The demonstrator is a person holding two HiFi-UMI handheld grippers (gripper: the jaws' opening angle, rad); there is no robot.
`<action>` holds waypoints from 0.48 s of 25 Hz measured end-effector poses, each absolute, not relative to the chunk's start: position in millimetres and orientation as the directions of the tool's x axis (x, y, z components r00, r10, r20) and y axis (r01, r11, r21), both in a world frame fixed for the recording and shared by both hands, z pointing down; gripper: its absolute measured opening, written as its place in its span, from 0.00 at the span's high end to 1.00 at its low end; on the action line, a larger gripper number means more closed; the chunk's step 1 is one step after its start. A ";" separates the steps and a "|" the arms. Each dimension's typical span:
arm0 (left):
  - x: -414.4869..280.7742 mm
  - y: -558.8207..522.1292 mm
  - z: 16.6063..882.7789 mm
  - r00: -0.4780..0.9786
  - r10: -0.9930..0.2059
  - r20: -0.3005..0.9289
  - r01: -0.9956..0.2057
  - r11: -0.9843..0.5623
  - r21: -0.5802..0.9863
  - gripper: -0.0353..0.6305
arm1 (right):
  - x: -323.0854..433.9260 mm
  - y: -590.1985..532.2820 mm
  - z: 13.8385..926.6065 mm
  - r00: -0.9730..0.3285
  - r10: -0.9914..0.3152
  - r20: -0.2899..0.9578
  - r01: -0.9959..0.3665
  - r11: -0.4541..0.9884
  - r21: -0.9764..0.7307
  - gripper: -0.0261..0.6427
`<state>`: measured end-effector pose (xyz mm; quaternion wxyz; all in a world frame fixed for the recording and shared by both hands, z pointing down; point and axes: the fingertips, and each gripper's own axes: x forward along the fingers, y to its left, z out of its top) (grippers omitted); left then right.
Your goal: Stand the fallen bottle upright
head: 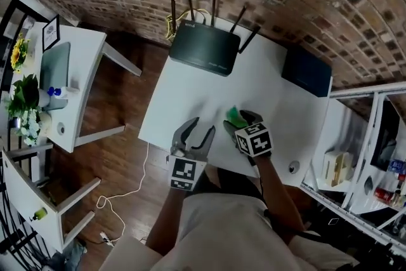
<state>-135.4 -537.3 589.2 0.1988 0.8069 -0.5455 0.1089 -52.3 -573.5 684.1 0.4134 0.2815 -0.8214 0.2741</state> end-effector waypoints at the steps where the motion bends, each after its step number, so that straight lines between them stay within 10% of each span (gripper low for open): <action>1: -135.1 -539.1 592.8 0.378 -0.836 0.397 -0.924 -0.319 0.210 0.63 | -52.4 -574.9 693.3 -0.492 -0.216 0.844 -0.688 0.691 -0.224 0.55; 12: -133.1 -547.9 615.7 0.363 -0.829 0.424 -0.924 -0.264 0.275 0.66 | -34.2 -587.4 748.3 -0.324 -0.043 0.945 -0.764 0.600 -0.235 0.57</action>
